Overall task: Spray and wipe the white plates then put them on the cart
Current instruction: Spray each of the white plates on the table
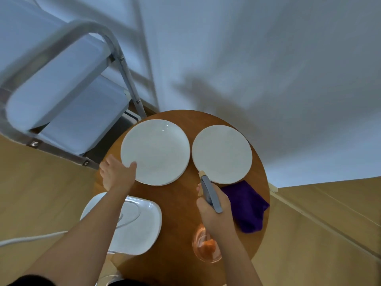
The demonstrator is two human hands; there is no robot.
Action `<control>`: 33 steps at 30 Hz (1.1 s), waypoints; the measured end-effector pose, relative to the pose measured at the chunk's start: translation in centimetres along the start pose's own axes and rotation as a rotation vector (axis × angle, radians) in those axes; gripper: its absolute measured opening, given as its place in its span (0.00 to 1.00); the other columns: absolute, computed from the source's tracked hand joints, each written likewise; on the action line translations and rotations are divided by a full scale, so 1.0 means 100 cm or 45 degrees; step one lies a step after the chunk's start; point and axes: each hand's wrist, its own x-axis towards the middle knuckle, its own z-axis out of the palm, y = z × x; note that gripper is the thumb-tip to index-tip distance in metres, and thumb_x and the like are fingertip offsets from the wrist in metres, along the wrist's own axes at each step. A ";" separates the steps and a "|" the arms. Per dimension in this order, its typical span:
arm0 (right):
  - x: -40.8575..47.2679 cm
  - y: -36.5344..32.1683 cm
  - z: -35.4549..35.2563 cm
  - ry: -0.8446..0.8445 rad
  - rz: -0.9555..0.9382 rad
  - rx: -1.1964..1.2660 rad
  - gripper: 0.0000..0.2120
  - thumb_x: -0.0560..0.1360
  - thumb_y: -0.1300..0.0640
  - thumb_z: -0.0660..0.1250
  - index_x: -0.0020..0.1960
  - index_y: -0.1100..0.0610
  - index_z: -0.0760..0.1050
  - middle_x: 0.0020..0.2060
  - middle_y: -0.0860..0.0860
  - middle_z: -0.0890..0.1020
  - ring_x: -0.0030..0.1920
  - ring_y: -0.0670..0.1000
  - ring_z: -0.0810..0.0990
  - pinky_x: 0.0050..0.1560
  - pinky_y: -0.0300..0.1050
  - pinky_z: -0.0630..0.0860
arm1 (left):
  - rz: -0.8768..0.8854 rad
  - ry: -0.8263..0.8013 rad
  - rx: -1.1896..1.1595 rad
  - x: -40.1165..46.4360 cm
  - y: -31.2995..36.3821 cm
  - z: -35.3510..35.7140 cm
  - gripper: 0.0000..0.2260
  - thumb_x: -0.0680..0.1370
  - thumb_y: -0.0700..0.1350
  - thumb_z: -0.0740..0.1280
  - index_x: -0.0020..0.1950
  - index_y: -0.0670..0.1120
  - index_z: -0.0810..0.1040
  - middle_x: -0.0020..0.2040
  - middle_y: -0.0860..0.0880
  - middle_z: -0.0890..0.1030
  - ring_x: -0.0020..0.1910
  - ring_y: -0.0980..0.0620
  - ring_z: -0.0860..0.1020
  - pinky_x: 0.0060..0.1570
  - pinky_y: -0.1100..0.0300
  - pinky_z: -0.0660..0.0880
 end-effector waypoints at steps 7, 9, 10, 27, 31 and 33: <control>-0.003 -0.016 0.039 -0.071 0.072 -0.035 0.14 0.73 0.67 0.64 0.37 0.50 0.70 0.29 0.47 0.71 0.27 0.42 0.69 0.28 0.27 0.68 | 0.115 -0.277 -0.022 0.022 -0.003 -0.011 0.15 0.79 0.44 0.65 0.64 0.41 0.70 0.54 0.42 0.76 0.45 0.48 0.73 0.41 0.58 0.70; -0.002 -0.018 0.051 -0.068 0.049 -0.057 0.13 0.72 0.68 0.64 0.37 0.52 0.70 0.28 0.48 0.69 0.26 0.41 0.66 0.28 0.29 0.68 | 0.145 -0.316 -0.004 0.026 0.000 -0.013 0.16 0.80 0.43 0.63 0.66 0.41 0.69 0.56 0.42 0.76 0.45 0.49 0.72 0.37 0.63 0.69; -0.002 -0.018 0.056 -0.077 0.045 -0.065 0.13 0.72 0.68 0.64 0.36 0.52 0.70 0.28 0.46 0.69 0.26 0.41 0.66 0.29 0.29 0.68 | 0.166 -0.326 0.004 0.028 0.001 -0.014 0.16 0.81 0.43 0.63 0.67 0.41 0.69 0.57 0.42 0.77 0.45 0.50 0.72 0.35 0.65 0.68; 0.000 -0.023 0.097 0.314 -0.047 0.005 0.16 0.72 0.68 0.63 0.32 0.52 0.65 0.25 0.45 0.64 0.26 0.44 0.62 0.27 0.33 0.63 | -0.193 -0.656 -1.127 0.029 -0.024 -0.028 0.17 0.78 0.35 0.66 0.66 0.46 0.72 0.60 0.47 0.77 0.57 0.44 0.77 0.43 0.55 0.81; -0.003 -0.028 0.102 0.224 -0.096 -0.067 0.15 0.72 0.68 0.64 0.32 0.53 0.66 0.24 0.44 0.65 0.26 0.44 0.64 0.26 0.33 0.64 | -0.288 -0.782 -1.348 0.023 -0.036 -0.026 0.16 0.78 0.34 0.65 0.64 0.47 0.73 0.59 0.47 0.78 0.55 0.44 0.79 0.40 0.57 0.81; -0.006 -0.028 0.102 0.204 -0.107 -0.100 0.16 0.72 0.67 0.64 0.32 0.51 0.66 0.23 0.44 0.66 0.26 0.43 0.66 0.27 0.33 0.66 | -0.322 -0.829 -1.438 0.018 -0.038 -0.025 0.15 0.78 0.34 0.64 0.62 0.47 0.73 0.58 0.47 0.79 0.53 0.45 0.80 0.41 0.56 0.81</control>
